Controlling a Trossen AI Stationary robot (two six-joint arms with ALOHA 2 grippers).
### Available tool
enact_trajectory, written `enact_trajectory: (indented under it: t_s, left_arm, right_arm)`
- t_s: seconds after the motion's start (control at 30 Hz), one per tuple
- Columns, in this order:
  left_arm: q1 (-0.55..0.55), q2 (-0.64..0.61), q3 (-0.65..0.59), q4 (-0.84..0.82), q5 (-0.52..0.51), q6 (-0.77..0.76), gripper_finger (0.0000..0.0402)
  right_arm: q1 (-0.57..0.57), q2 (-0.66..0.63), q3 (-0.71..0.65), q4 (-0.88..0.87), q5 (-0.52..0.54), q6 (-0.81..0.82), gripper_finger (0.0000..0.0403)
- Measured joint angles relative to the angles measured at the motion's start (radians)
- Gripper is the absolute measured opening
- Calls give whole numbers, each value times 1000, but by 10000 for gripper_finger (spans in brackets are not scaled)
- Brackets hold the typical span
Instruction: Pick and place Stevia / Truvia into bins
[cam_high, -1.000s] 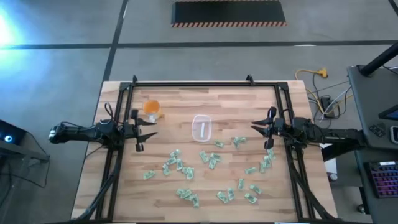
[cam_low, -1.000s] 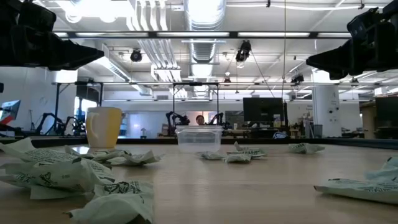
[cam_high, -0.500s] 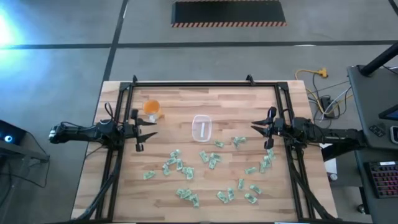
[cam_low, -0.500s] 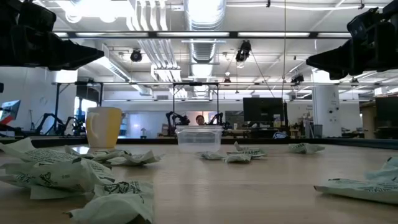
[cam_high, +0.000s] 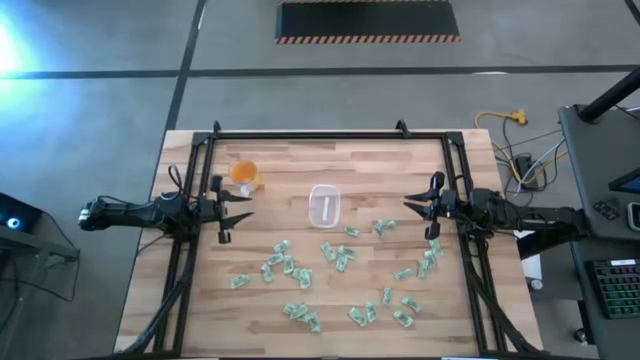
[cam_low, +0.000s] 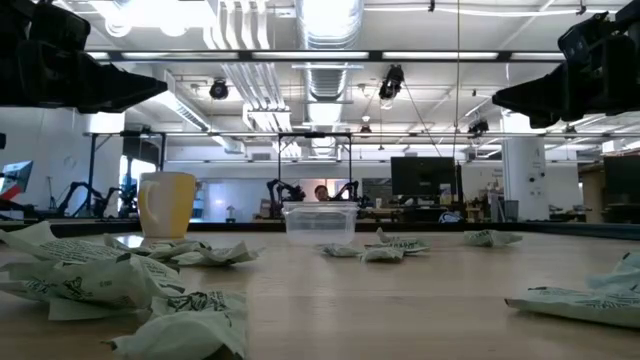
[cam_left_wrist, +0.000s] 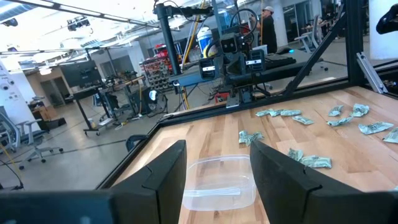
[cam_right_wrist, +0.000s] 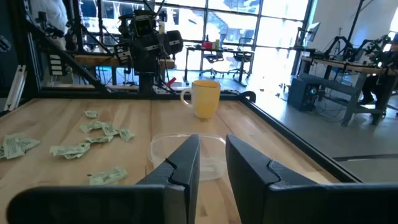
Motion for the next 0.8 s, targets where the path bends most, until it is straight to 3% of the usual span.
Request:
enact_trajectory:
  t_s: [0.8]
  left_arm:
    - [0, 0, 0, 57, -3, 1, 162]
  right_arm:
    - [0, 0, 0, 0, 0, 0, 68]
